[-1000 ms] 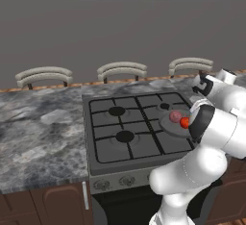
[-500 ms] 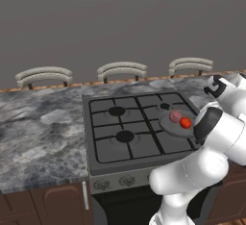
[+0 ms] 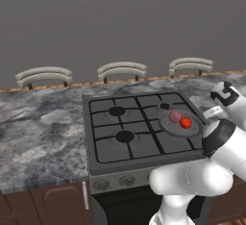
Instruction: Place the pan on the front right burner on the stove. Then place the tomato and the onion in the pan and turn on the front right burner.
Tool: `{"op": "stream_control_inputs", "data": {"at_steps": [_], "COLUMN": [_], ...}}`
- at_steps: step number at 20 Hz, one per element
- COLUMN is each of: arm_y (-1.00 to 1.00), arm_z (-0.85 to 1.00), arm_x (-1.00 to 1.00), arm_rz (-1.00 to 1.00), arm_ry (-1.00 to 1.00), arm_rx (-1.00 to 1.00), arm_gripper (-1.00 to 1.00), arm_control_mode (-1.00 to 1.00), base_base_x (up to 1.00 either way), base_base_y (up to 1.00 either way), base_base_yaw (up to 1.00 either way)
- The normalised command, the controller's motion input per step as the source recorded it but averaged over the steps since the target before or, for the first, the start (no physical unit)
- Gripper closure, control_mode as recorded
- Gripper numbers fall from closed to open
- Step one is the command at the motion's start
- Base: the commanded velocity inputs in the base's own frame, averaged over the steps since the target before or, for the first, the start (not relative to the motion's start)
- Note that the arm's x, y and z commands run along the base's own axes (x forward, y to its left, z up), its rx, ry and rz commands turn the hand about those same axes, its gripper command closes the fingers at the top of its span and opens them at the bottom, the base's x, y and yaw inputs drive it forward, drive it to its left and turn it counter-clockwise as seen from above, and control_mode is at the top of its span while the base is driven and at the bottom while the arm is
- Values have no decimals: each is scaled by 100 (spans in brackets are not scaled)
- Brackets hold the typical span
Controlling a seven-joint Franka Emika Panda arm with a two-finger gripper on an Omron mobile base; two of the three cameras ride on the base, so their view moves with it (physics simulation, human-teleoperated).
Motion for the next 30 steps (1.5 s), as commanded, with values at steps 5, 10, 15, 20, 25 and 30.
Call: {"op": "stream_control_inputs", "data": {"at_steps": [5, 10, 15, 20, 25, 30], "arm_y": [-9, -14, -13, 0, 0, 0], "arm_z": [0, 0, 0, 0, 0, -8], "arm_x": [-4, -30, -57, -56, -22, -24], "arm_rz": [-10, -12, -13, -8, -7, -6], "arm_ry": [-19, -18, -19, -19, -10, -4], "arm_rx": [3, 5, 7, 5, 1, 0], "arm_gripper": [-100, -100, -100, -100, -100, -100], "arm_control_mode": [-100, -100, -100, -100, -100, -100], "base_base_x": [0, 0, 0, 0, 0, 0], "base_base_y": [0, 0, 0, 0, 0, 0], "base_base_yaw": [0, 0, 0, 0, 0, 0]}}
